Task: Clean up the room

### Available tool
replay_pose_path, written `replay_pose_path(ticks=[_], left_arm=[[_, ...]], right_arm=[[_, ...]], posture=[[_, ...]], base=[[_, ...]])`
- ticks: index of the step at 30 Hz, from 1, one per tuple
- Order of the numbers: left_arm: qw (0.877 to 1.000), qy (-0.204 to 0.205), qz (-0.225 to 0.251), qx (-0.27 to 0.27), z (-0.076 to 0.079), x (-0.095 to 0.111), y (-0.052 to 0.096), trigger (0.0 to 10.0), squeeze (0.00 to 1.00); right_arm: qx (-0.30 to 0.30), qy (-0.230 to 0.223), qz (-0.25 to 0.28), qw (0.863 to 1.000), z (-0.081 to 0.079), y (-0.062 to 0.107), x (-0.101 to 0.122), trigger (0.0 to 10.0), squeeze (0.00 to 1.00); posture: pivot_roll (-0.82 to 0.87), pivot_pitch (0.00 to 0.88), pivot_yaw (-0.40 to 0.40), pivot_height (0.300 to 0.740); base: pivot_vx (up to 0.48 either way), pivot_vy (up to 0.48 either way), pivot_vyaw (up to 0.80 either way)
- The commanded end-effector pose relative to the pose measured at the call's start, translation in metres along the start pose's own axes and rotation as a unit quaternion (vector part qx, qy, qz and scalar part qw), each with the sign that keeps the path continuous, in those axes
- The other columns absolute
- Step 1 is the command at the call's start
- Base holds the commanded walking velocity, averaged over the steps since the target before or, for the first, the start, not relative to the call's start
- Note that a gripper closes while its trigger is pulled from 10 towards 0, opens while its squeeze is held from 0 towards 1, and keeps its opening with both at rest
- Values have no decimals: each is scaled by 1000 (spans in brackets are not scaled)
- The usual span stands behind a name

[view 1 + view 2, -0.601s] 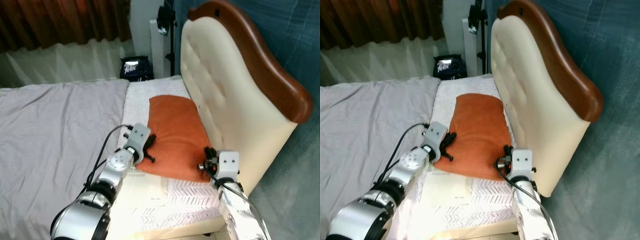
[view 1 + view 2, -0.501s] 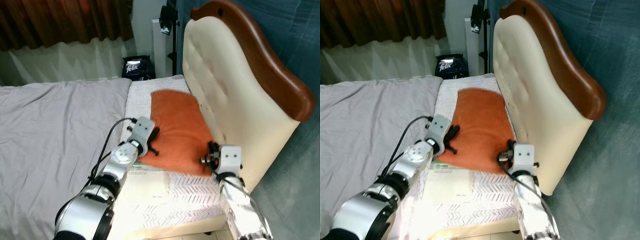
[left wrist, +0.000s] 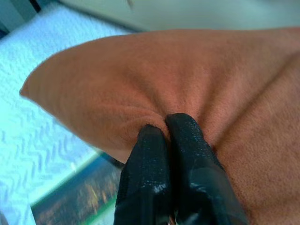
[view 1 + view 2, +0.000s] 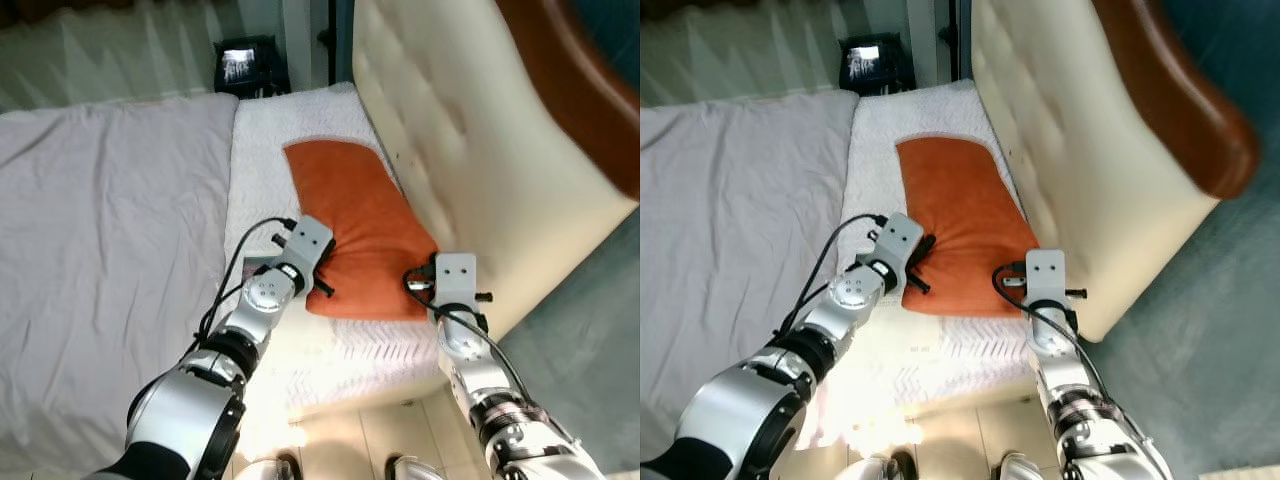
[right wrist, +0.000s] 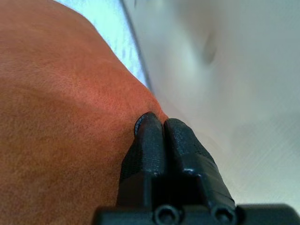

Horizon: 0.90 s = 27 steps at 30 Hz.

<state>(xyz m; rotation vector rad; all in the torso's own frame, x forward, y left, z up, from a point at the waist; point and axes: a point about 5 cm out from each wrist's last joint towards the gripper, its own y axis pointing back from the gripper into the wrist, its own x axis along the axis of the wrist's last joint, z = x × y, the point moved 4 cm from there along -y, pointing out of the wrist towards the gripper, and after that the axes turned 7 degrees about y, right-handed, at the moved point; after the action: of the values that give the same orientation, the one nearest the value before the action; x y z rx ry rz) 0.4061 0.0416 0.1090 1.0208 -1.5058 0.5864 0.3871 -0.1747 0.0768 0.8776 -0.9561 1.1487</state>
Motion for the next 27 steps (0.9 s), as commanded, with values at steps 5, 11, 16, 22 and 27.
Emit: replay_pose_path(ticks=[5,11,16,22,27], left_arm=[[996,-82,17,44,-18,24,-5,10000,0],[977,-189,83,45,-22,68,-9,10000,0],[948,-293,119,28,1,73,-10,10000,0],[903,-410,118,-44,40,30,-3,10000,0],[920,-385,63,-43,39,4,0,10000,0]], right_arm=[[-98,-8,-69,993,41,-7,-19,10000,0],[-176,-108,-56,977,69,-17,1,10000,0],[-227,-146,-78,960,92,-16,-6,10000,0],[-250,-120,-94,956,102,-8,-21,10000,0],[-254,-49,-133,957,105,5,-48,10000,0]], posture=[[-182,465,64,740],[-177,444,57,740],[-158,429,53,740],[-155,439,45,740],[-143,441,47,740]], base=[[0,0,0],[0,0,0],[0,0,0],[0,0,0],[0,0,0]])
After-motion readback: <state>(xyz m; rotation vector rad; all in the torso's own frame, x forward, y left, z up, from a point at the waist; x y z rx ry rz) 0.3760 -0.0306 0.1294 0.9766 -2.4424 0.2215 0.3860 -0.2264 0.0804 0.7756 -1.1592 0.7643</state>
